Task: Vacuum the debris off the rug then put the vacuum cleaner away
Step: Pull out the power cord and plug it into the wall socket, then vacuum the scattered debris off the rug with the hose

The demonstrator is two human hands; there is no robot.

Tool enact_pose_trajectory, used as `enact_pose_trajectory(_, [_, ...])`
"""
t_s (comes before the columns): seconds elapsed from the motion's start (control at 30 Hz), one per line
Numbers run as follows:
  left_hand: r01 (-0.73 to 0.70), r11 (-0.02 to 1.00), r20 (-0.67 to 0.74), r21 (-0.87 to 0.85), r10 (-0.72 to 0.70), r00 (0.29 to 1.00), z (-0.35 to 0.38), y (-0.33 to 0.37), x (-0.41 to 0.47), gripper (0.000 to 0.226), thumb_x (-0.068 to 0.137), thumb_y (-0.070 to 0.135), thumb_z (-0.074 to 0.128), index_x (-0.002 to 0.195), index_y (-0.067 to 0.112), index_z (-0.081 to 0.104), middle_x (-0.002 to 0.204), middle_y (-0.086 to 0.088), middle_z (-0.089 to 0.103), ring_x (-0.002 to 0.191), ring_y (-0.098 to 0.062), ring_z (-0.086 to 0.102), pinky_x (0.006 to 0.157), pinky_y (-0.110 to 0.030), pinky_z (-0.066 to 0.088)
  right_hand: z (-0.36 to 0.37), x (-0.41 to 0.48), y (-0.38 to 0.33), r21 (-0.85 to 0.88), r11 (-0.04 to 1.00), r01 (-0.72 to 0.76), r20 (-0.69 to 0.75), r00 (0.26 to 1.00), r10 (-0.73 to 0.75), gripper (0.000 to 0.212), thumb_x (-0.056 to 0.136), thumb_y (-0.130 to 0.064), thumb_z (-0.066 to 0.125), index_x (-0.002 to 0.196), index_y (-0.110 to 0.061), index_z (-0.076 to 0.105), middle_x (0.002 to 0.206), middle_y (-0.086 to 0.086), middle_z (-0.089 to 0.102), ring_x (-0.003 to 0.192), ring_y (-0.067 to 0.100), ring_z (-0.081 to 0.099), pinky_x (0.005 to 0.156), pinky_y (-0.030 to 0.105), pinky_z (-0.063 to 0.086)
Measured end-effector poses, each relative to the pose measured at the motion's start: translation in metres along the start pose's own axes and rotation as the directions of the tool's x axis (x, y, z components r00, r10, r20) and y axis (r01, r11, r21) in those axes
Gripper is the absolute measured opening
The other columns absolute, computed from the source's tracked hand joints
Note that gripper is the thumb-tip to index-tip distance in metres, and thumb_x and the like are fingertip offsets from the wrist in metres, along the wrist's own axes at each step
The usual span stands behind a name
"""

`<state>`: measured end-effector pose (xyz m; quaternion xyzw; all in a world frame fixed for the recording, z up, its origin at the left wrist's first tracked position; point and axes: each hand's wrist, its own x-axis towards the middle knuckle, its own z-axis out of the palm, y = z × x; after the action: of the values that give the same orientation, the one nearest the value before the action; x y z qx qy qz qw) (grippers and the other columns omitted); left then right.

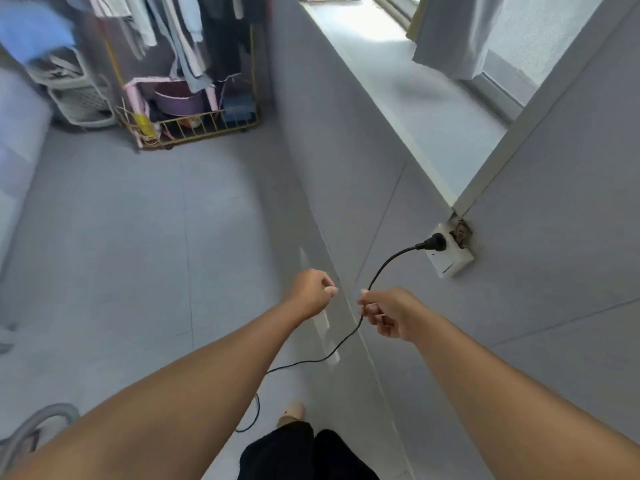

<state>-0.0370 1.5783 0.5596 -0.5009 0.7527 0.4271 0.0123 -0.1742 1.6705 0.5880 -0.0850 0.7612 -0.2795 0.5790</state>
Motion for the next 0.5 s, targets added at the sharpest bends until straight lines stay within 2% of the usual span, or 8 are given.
enact_pose_trajectory(0.07, [0.049,0.998,-0.01,-0.028,-0.049,0.999,-0.001,-0.021,-0.016,0.017,0.091,0.022,0.058,0.095,0.011,0.071,0.093,-0.007,0.073,0.089,-0.023,0.068,0.083,-0.036,0.055,0.014,0.0,0.003,-0.147,0.989,0.026,0.041,0.999,-0.02,0.014,0.097,-0.023,0.056,0.09,-0.012,0.061,0.068,0.001,0.061,0.054,0.009,0.046,0.051,0.02,0.032])
enact_pose_trajectory(0.13, [0.103,0.992,-0.038,-0.068,-0.105,0.994,-0.001,-0.048,-0.037,0.016,0.09,0.021,0.057,0.089,0.012,0.07,0.088,-0.004,0.073,0.083,-0.02,0.069,0.081,-0.035,0.056,0.038,0.001,0.007,-0.309,0.949,0.063,0.098,0.995,-0.034,0.011,0.096,-0.019,0.054,0.094,-0.012,0.062,0.071,0.001,0.062,0.055,0.01,0.045,0.052,0.021,0.031])
enact_pose_trajectory(0.27, [0.175,0.973,-0.046,-0.149,-0.183,0.982,-0.001,-0.088,-0.079,0.017,0.091,0.018,0.055,0.087,0.009,0.068,0.087,-0.004,0.072,0.079,-0.018,0.069,0.079,-0.031,0.053,0.08,0.005,0.019,-0.439,0.887,0.145,0.205,0.977,-0.059,0.011,0.095,-0.016,0.054,0.099,-0.009,0.062,0.074,0.003,0.064,0.055,0.011,0.047,0.051,0.021,0.033])
enact_pose_trajectory(0.37, [0.287,0.916,-0.118,-0.282,-0.33,0.937,-0.003,-0.141,-0.128,0.018,0.091,0.018,0.054,0.091,0.006,0.068,0.087,-0.004,0.072,0.077,-0.018,0.071,0.077,-0.032,0.056,0.139,-0.004,0.037,-0.552,0.813,0.187,0.29,0.957,-0.023,0.009,0.095,-0.016,0.056,0.097,-0.01,0.062,0.073,0.003,0.064,0.054,0.011,0.047,0.049,0.02,0.033])
enact_pose_trajectory(0.5, [0.369,0.844,-0.155,-0.389,-0.454,0.877,0.001,-0.195,-0.186,0.02,0.089,0.016,0.054,0.091,0.002,0.069,0.088,-0.006,0.073,0.077,-0.018,0.07,0.078,-0.032,0.055,0.199,-0.016,0.062,-0.636,0.719,0.281,0.387,0.922,-0.018,0.013,0.093,-0.018,0.058,0.094,-0.008,0.066,0.072,0.003,0.066,0.053,0.01,0.05,0.045,0.018,0.033])
